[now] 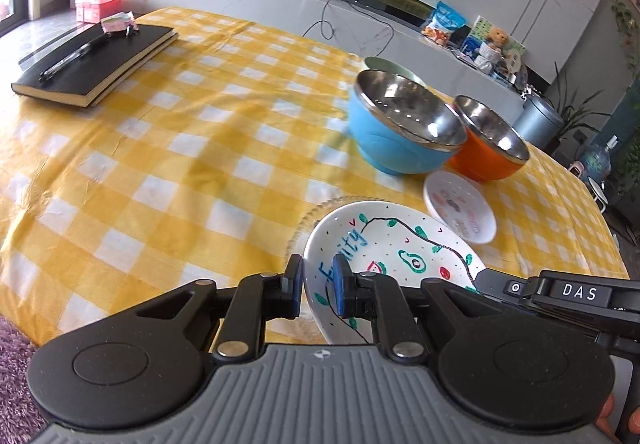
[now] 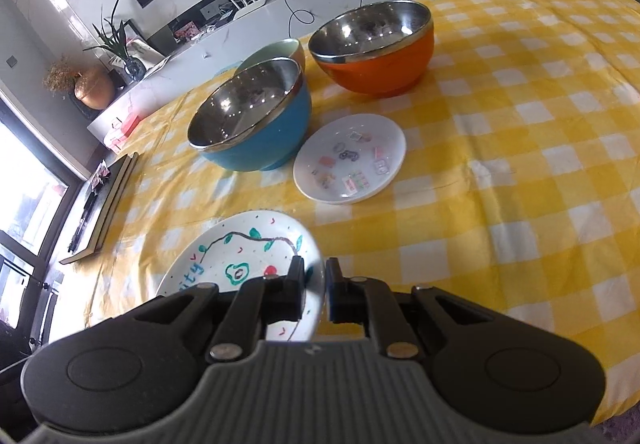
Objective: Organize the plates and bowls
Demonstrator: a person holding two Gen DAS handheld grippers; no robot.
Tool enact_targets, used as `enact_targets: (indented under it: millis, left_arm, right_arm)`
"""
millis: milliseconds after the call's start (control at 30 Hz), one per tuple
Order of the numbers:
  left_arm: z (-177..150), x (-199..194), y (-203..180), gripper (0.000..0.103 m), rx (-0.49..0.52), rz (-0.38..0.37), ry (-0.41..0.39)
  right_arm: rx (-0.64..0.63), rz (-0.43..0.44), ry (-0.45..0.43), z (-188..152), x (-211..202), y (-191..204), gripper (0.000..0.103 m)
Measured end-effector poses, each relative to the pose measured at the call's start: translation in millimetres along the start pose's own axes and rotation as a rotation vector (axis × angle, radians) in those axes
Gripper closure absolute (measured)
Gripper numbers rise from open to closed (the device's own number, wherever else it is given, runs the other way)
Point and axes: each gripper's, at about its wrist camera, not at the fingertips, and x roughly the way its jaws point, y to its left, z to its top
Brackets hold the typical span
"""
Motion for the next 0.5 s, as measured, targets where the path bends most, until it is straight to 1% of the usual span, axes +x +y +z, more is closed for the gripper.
enact_targets:
  millis: [167,367,500]
  left_arm:
    - [-1.3,3.6,5.5,0.086,-0.001,0.013,-0.001]
    - [-2.1,5.7,4.5,0.086,0.01,0.022,-0.008]
    - [-2.2,7.2,1.6,0.086,0.03,0.032,-0.017]
  right_arm:
    - [-0.019,-0.012,0.017,-0.6,11.4,5.6,0.094]
    - [-0.055,-0.033,0.002,0.1,14.8,11.2,0.094]
    - [-0.101,-0.056,-0.018,-1.3,17.1,16.4,0.093]
